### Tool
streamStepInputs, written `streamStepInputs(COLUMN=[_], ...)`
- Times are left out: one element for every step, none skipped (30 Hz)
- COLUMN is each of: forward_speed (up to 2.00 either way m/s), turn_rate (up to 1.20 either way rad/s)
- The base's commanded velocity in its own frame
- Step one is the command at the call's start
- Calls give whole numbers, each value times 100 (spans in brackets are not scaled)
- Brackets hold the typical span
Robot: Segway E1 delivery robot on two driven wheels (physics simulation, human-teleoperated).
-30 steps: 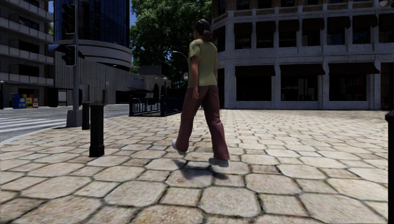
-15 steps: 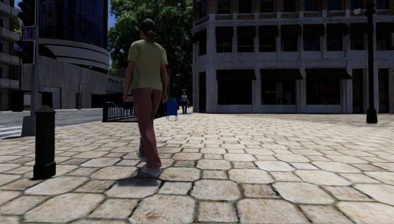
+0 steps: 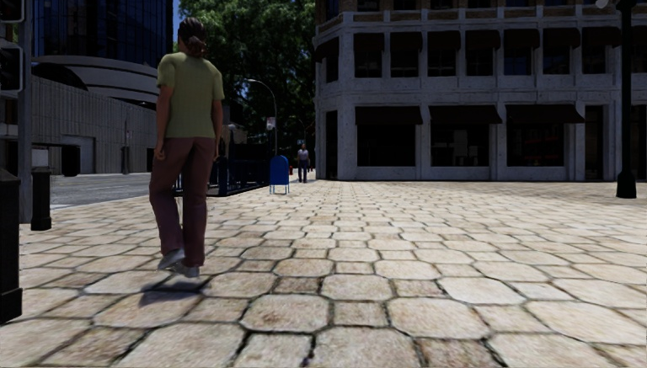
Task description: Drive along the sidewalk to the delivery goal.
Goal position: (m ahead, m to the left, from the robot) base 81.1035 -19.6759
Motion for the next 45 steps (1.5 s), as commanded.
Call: streamStepInputs(forward_speed=[101,101,101,102,103,106,106,113,119,119,120,121,121,121,121,121,122,122,127,132,136,136,137,137,137,137,137,137,137,137,137,137,137,137,137,137,137,138,138,138,138,138,138,138,138], turn_rate=[0,0,0,0,0,0,0,0,0,0,0,0,0,0,0,0,0,0,0,0,0,0,0,0,0,0,0,0,0,0,0,0,0,0,0,0,0,0,0,0,0,0,0,0,0])
